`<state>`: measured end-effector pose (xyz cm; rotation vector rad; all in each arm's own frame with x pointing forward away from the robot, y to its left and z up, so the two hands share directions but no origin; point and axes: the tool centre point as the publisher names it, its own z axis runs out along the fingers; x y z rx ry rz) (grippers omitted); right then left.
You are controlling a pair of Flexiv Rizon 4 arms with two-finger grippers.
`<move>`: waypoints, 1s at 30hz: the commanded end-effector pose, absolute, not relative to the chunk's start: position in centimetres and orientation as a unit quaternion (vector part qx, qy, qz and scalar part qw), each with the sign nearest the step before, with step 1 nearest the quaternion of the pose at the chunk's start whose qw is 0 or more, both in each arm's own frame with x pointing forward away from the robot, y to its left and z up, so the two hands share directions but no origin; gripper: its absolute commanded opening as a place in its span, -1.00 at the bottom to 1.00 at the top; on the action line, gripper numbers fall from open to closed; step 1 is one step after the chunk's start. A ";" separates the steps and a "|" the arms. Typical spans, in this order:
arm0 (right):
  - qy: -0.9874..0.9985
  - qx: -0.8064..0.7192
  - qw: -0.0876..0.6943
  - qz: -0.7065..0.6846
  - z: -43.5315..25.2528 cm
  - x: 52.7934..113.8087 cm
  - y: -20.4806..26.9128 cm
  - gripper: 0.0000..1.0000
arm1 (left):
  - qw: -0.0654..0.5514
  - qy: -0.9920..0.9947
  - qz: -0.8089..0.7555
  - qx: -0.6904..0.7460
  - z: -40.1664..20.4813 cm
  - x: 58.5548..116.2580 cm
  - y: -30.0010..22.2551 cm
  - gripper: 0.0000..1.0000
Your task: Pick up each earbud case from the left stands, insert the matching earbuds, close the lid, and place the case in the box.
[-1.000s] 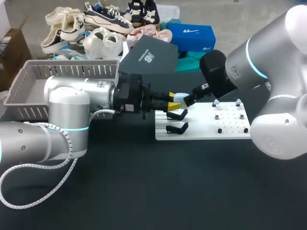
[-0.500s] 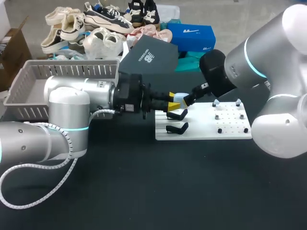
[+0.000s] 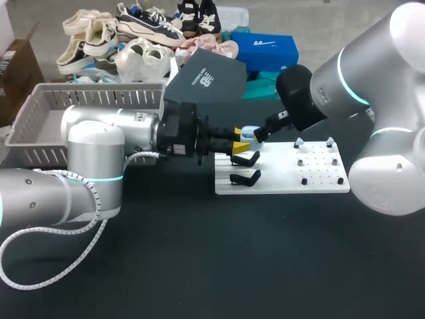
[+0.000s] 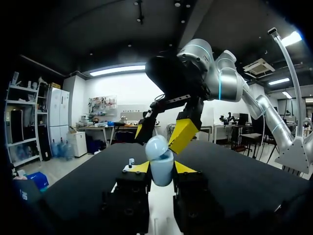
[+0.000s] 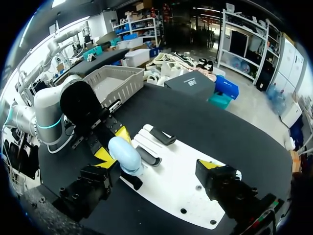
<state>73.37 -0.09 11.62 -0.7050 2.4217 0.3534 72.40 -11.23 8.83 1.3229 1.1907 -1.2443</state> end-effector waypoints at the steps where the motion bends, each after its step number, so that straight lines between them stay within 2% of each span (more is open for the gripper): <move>1: 0.910 -0.260 0.296 0.127 11.9 73.2 0.0 1.00 | 0.470 0.482 -0.510 0.535 8.1 72.4 -11.4 -1.00; 10: 0.910 -0.260 0.297 0.128 12.0 73.3 0.0 1.00 | 0.470 0.482 -0.510 0.535 8.1 72.4 -11.4 -1.00; 11: 0.911 -0.255 0.318 0.062 13.9 74.3 -2.5 1.00 | 0.470 0.482 -0.510 0.535 8.1 72.4 -11.4 -1.00; 15: 0.915 -0.245 0.319 0.027 14.3 74.8 -4.8 1.00 | 0.470 0.482 -0.510 0.535 8.1 72.4 -11.4 -1.00; 30: 0.926 -0.225 0.302 0.009 13.8 75.1 -7.4 1.00 | 0.470 0.482 -0.510 0.535 8.1 72.4 -11.4 -1.00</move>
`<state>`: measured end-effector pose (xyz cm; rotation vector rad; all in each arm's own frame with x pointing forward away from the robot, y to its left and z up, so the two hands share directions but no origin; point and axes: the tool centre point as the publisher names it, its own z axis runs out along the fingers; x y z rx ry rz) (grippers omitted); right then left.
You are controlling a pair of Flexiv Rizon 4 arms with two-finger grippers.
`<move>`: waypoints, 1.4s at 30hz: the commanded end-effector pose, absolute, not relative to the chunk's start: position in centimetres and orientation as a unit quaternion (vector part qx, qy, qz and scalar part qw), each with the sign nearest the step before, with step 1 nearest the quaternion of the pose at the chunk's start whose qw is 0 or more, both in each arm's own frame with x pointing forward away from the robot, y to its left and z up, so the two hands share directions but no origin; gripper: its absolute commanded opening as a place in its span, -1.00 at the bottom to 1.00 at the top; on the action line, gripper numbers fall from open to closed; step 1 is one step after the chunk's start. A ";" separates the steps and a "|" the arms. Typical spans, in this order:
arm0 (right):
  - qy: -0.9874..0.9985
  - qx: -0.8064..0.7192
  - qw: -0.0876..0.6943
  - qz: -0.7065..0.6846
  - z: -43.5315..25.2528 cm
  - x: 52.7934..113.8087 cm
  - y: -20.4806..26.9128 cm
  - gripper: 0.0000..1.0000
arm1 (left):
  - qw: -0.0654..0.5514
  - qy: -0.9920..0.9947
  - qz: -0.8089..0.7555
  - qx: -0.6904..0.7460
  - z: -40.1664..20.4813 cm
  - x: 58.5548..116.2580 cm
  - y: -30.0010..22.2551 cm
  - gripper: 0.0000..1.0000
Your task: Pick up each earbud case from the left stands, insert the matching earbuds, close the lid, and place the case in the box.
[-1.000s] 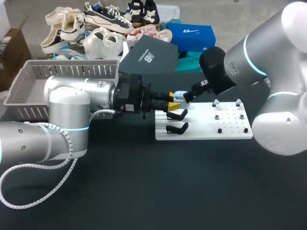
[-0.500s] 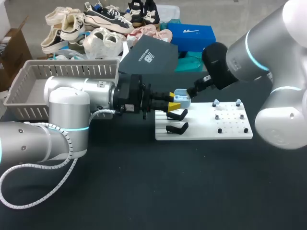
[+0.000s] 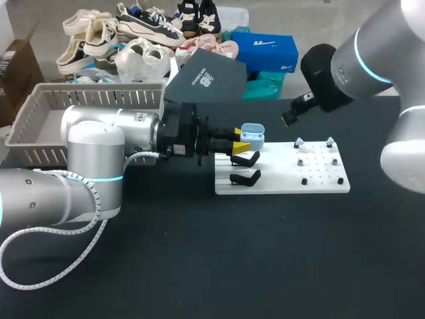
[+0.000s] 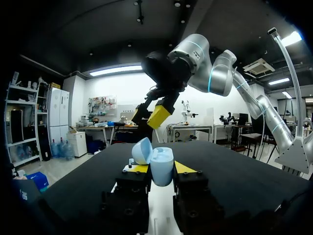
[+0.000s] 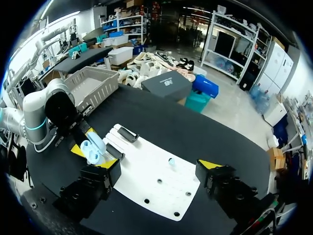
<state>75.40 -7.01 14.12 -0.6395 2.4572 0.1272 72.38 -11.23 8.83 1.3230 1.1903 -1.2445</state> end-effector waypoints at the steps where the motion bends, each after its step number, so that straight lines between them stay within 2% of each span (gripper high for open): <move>1: 0.927 -0.224 0.300 0.005 13.6 75.1 -7.6 1.00 | 0.470 0.482 -0.510 0.535 8.1 72.4 -11.4 -1.00; 17: 0.950 -0.198 0.230 -0.076 9.1 76.2 -12.2 0.99 | 0.470 0.482 -0.510 0.535 8.1 72.4 -11.4 -1.00; 20: 0.953 -0.195 0.220 -0.077 8.4 76.2 -12.6 0.85 | 0.470 0.482 -0.510 0.535 8.1 72.4 -11.4 -1.00; 23: 0.955 -0.195 0.209 -0.083 7.7 76.4 -12.9 0.50 | 0.470 0.482 -0.510 0.535 8.1 72.4 -11.4 -1.00; 25: 0.956 -0.195 0.202 -0.085 7.3 76.5 -13.1 0.47 | 0.470 0.482 -0.510 0.535 8.1 72.4 -11.4 -1.00; 27: 0.957 -0.195 0.195 -0.087 6.9 76.6 -13.3 0.17 | 0.470 0.482 -0.510 0.535 8.1 72.4 -11.4 -1.00; 28: 0.958 -0.195 0.192 -0.089 6.7 76.6 -13.3 0.12 | 0.470 0.482 -0.510 0.535 8.1 72.4 -11.4 -1.00; 31: 0.959 -0.198 0.180 -0.092 6.2 76.8 -13.4 0.21 | 0.470 0.482 -0.510 0.535 8.1 72.4 -11.4 -1.00; 37: 0.964 -0.193 0.157 -0.090 5.6 77.1 -13.7 0.22 | 0.470 0.482 -0.510 0.535 8.1 72.4 -11.4 -1.00; 40: 0.966 -0.191 0.147 -0.096 5.5 77.2 -13.9 0.15 | 0.470 0.482 -0.510 0.535 8.1 72.4 -11.4 -1.00; 42: 0.967 -0.188 0.141 -0.101 5.4 77.2 -14.1 0.02 | 0.470 0.482 -0.510 0.535 8.1 72.4 -11.4 -1.00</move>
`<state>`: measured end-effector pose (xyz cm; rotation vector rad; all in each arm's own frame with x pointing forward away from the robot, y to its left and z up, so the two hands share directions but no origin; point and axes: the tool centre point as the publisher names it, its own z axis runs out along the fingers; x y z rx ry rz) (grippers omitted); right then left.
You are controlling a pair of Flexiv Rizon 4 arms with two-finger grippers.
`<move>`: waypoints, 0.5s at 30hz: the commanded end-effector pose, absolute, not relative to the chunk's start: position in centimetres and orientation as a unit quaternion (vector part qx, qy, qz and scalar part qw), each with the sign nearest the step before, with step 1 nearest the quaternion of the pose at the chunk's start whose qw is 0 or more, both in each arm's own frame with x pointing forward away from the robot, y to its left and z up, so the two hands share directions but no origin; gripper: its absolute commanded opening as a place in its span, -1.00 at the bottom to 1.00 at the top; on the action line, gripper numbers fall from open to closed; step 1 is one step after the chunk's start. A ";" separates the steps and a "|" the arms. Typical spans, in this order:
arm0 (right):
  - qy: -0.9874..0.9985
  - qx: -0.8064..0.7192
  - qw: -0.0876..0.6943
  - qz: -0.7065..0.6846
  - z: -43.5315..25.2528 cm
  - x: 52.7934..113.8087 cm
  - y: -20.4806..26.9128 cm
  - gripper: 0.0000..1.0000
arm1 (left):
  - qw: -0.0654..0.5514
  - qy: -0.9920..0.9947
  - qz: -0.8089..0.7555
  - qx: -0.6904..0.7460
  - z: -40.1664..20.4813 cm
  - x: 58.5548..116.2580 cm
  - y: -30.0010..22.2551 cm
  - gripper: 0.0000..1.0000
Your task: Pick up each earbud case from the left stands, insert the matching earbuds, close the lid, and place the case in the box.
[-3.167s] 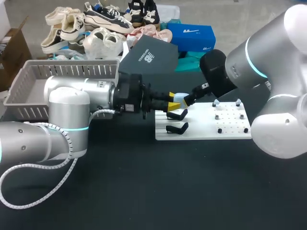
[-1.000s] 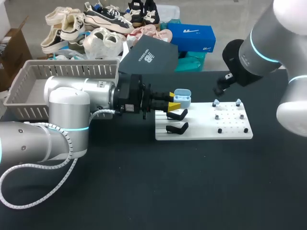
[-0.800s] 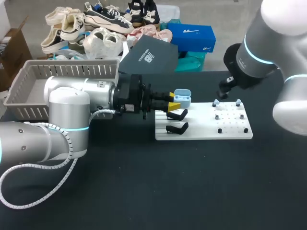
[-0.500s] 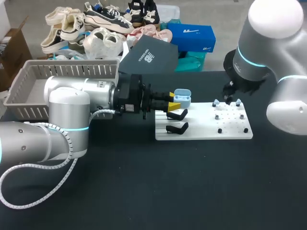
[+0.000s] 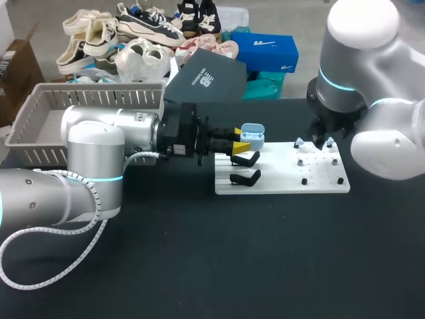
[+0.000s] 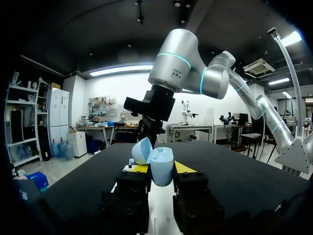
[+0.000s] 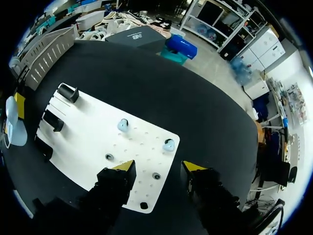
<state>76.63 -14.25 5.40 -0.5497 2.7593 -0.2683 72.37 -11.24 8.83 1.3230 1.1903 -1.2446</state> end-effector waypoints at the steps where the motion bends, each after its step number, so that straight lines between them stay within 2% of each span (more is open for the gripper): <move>1: 0.967 -0.187 0.138 -0.103 5.3 77.3 -14.2 0.00 | 0.470 0.482 -0.510 0.535 8.1 72.4 -11.4 -1.00; 15: 0.969 -0.189 0.115 -0.114 4.3 78.0 -14.4 -0.04 | 0.470 0.482 -0.510 0.535 8.1 72.4 -11.4 -1.00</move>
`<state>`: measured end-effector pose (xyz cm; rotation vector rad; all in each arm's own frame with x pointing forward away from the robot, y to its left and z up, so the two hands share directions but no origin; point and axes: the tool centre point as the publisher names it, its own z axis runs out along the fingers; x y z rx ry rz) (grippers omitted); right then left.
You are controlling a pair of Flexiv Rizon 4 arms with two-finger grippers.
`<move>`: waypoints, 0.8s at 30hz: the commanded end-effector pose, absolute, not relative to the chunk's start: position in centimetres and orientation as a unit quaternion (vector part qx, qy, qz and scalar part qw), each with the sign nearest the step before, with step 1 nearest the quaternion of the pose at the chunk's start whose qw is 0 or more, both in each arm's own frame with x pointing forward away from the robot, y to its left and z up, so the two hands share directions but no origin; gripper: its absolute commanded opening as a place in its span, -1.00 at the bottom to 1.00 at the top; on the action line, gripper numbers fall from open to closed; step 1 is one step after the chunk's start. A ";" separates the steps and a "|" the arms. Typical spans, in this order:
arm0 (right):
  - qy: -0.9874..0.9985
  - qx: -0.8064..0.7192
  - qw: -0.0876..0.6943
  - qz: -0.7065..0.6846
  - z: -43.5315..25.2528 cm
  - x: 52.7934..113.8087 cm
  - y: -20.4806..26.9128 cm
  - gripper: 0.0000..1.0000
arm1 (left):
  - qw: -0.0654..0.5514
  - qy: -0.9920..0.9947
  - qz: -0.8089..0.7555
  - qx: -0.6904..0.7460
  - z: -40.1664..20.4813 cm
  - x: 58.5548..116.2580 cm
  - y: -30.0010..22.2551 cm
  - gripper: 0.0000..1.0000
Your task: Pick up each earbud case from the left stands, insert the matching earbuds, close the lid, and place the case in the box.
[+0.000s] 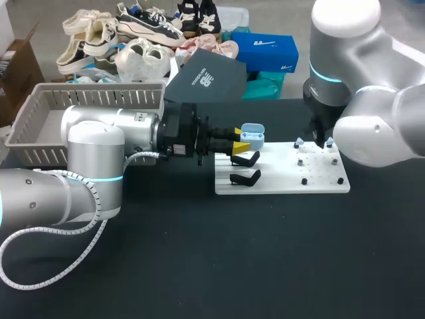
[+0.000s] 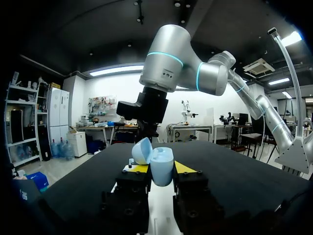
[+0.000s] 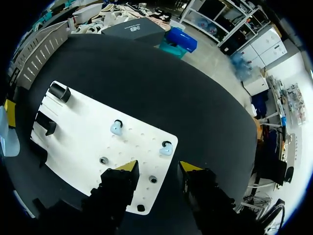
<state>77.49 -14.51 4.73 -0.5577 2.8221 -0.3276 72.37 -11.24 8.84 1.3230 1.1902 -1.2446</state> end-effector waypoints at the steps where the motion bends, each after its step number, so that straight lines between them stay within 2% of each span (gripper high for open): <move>1: 0.969 -0.187 0.113 -0.114 4.1 78.1 -14.5 -0.06 | 0.470 0.482 -0.510 0.535 8.1 72.4 -11.4 -1.00; 24: 0.972 -0.180 0.100 -0.112 2.8 79.3 -15.5 -0.19 | 0.470 0.482 -0.510 0.535 8.1 72.4 -11.4 -1.00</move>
